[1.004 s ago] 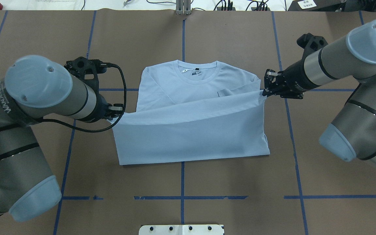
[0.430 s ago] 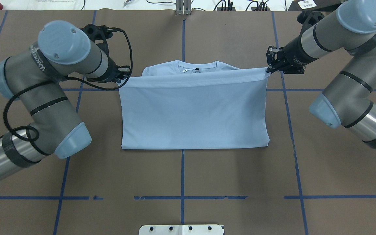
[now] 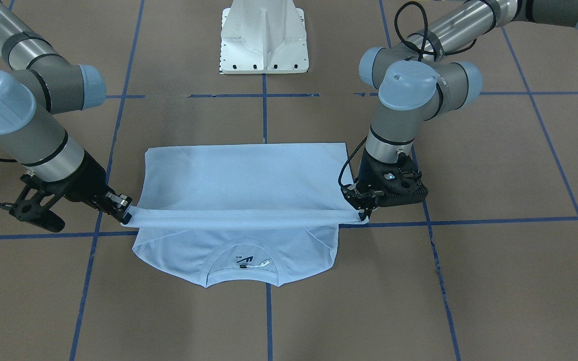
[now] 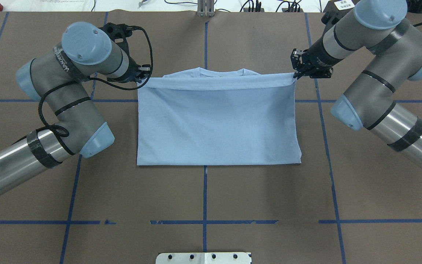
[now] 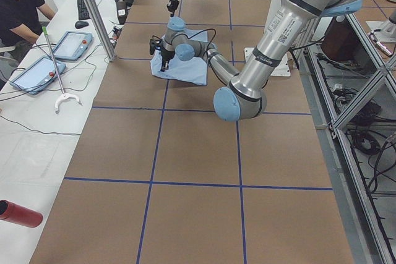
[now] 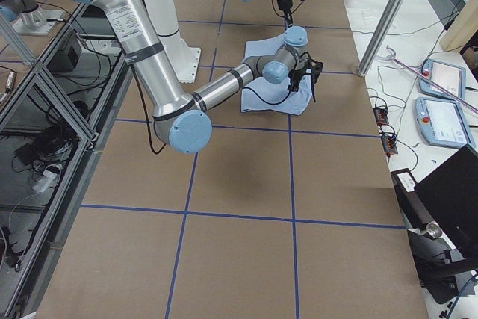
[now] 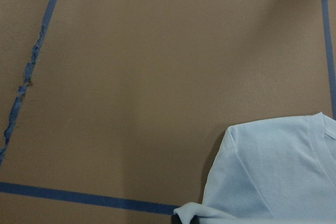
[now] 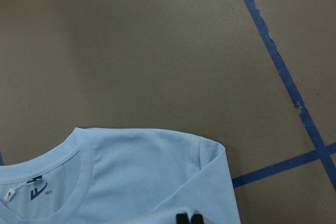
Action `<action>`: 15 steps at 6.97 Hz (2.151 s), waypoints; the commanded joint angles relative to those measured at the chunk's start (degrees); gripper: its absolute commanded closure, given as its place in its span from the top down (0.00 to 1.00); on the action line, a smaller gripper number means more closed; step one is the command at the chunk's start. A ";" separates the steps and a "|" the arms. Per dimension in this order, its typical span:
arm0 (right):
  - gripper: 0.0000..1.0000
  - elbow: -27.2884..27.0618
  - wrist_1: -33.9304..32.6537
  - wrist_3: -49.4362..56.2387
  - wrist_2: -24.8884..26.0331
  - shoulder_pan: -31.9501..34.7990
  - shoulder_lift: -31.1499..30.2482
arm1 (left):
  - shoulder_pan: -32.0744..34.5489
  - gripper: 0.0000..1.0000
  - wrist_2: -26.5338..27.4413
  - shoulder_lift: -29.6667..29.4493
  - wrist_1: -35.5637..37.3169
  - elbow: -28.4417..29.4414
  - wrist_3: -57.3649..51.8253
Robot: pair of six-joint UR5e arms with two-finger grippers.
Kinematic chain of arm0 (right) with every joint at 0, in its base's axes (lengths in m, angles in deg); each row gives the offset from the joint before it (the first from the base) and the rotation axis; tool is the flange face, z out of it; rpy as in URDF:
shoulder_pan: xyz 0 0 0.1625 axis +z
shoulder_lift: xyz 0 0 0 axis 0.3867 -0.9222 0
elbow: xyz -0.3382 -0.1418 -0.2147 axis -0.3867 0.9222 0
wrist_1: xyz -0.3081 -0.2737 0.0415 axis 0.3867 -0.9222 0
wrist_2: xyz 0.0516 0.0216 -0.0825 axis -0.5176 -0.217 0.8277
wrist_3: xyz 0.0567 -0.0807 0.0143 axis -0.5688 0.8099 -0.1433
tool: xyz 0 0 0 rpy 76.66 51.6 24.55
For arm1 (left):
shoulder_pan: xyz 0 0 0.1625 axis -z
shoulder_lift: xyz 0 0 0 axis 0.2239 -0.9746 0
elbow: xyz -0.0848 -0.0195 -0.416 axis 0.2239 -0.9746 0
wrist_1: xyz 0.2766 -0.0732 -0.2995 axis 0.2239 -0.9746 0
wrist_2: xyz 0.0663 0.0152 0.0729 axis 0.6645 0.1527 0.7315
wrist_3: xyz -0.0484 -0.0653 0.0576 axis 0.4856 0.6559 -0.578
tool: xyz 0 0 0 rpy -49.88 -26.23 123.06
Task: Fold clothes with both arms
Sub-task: 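Lift the hem with both grippers and fold it toward the collar, then release the hem at the collar and raise both grippers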
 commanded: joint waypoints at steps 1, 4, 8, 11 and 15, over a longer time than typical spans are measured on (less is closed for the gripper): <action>0.00 2.18 0.03 0.27 0.06 0.05 1.12 | 0.44 0.00 0.08 -0.90 -1.37 2.52 0.09; 0.00 2.27 0.03 0.36 0.15 -0.91 1.82 | 0.09 0.00 0.08 -3.81 -1.29 5.69 0.53; 0.99 2.36 0.12 1.51 4.08 -2.76 1.91 | -0.09 0.85 0.08 -4.60 -1.37 5.69 0.70; 1.00 2.36 0.12 1.59 4.55 -2.94 1.65 | 0.00 0.99 -0.26 -5.13 -1.29 5.26 0.26; 1.00 -13.77 0.03 -0.77 10.84 -11.43 -12.54 | -0.09 0.99 -0.44 -4.25 -0.14 -0.19 0.44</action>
